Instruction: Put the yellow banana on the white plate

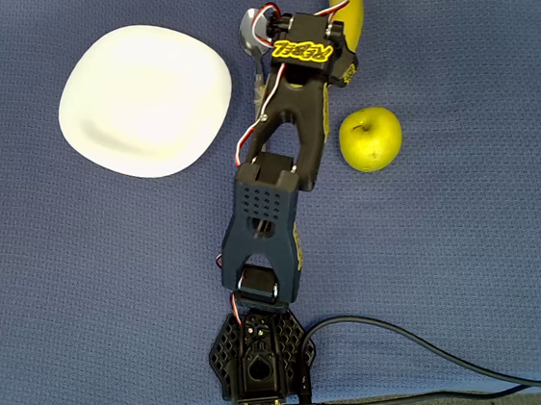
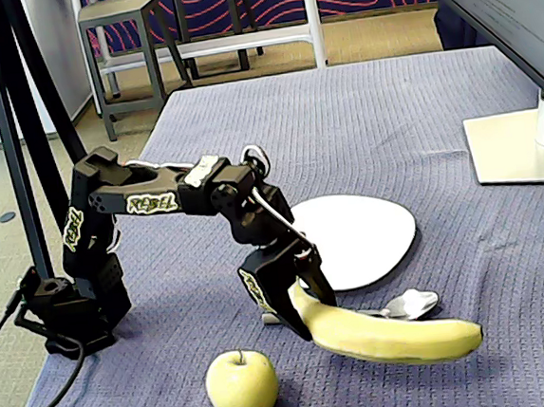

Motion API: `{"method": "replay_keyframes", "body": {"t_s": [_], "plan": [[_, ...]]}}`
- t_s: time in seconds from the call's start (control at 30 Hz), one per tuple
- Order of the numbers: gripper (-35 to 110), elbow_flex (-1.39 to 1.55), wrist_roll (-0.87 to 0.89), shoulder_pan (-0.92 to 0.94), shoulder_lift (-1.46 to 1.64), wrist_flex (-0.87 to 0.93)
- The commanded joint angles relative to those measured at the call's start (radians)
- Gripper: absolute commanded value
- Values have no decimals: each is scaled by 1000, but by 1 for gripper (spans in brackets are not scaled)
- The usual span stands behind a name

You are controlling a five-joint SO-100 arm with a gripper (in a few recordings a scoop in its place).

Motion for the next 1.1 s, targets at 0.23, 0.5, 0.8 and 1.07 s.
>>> {"method": "replay_keyframes", "body": {"t_s": [0.23, 0.5, 0.8, 1.07], "plan": [[0, 175, -8, -41, 380, -3], [0, 374, -32, -92, 577, -2], [0, 601, -44, -193, 781, 26], [0, 718, -38, -310, 887, 94]]}}
